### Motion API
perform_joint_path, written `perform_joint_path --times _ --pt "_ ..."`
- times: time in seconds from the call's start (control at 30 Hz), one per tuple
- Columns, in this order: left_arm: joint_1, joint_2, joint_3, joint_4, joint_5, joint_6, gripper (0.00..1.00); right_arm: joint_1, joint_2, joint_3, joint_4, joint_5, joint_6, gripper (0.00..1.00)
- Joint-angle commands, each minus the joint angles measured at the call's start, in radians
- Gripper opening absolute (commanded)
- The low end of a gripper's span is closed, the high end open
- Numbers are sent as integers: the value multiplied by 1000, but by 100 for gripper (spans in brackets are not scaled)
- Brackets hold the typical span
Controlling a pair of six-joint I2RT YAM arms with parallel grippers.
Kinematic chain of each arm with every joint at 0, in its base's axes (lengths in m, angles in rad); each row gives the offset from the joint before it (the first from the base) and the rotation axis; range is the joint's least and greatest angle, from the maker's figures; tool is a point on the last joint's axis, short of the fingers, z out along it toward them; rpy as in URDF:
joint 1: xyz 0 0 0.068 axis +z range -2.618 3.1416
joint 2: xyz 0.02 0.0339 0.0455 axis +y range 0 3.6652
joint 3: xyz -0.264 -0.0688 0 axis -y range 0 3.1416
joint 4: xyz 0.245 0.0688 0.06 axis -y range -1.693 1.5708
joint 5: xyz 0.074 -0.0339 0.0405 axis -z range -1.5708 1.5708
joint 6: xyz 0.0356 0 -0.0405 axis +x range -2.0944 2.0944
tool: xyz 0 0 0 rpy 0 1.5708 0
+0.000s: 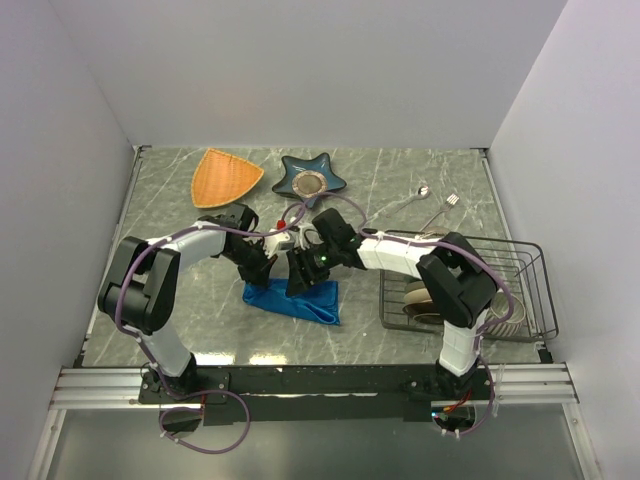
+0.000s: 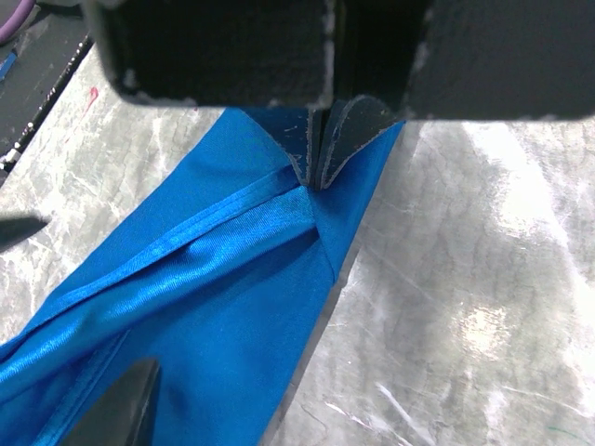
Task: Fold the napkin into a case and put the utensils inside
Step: Stuff the top corner of the smaller-rectangle-folded napkin into the folded napkin.
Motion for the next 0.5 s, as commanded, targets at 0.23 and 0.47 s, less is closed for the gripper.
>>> perform_joint_path --times 0.23,0.47 --pt "8 46 -15 -24 -49 49 1 76 13 3 0 116 -88 61" --pt "11 49 -19 -21 -45 50 1 76 -36 -69 49 115 -62 56"
